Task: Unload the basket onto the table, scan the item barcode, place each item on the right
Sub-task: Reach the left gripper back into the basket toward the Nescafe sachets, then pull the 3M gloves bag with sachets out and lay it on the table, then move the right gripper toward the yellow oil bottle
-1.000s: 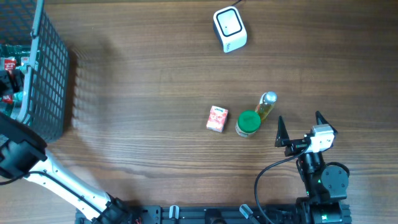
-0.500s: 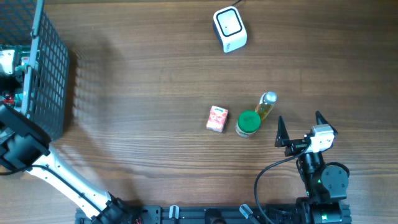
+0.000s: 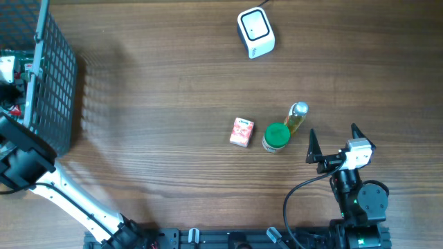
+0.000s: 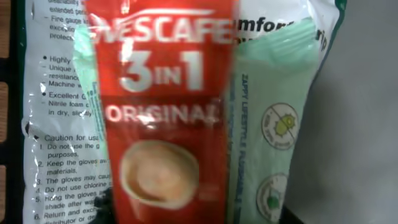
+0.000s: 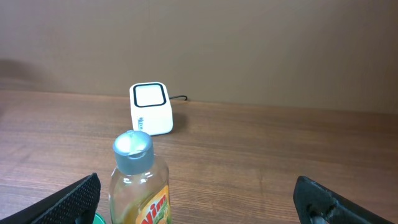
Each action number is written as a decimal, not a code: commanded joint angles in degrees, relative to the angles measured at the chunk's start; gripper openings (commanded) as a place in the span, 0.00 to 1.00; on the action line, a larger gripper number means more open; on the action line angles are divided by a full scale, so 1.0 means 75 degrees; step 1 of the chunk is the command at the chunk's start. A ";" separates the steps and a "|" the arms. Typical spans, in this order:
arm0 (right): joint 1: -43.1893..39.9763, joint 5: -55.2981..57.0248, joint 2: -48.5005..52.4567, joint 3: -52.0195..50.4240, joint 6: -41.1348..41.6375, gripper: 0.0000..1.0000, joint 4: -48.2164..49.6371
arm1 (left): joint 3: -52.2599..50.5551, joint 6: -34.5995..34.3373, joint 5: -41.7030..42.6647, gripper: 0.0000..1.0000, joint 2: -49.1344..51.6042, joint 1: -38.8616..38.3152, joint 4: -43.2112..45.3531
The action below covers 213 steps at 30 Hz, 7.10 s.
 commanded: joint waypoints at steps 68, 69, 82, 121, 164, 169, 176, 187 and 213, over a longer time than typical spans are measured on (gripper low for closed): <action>-0.0052 0.0073 -0.0029 -0.0006 0.0006 1.00 0.0015 | -0.7729 -0.7376 -0.3013 1.00 -0.8102 -0.8990 0.1256; -0.0052 0.0073 -0.0029 -0.0006 0.0006 1.00 0.0015 | -0.7650 -0.7376 -0.3016 1.00 -0.8244 -0.8775 0.1373; -0.0052 0.0073 -0.0029 -0.0006 0.0003 1.00 0.0015 | -0.7624 -0.7347 -0.3016 1.00 -0.8617 -0.6557 0.1647; -0.0052 0.0073 -0.0029 -0.0006 0.0006 1.00 0.0015 | -0.7624 -0.7347 -0.3016 1.00 -0.8617 -0.6557 0.1626; -0.0052 0.0073 -0.0029 -0.0006 0.0006 1.00 0.0015 | -0.7627 -0.7347 -0.3016 1.00 -0.8617 -0.6557 0.1623; -0.0052 0.0073 -0.0029 -0.0006 0.0006 1.00 0.0015 | -0.7630 -0.7347 -0.3016 1.00 -0.8617 -0.6557 0.1623; -0.0052 -0.0256 -0.0029 -0.0006 0.0020 1.00 0.0201 | -0.7630 -0.7347 -0.3016 1.00 -0.8617 -0.6557 0.1623; -0.0052 -0.0364 0.0017 0.1411 0.1183 1.00 -0.1571 | -0.7630 -0.7347 -0.3016 1.00 -0.8617 -0.6557 0.1623; 0.0140 -0.1172 0.9850 1.0739 0.3057 0.89 -0.9343 | -0.7630 -0.7347 -0.3016 1.00 -0.8617 -0.6557 0.1623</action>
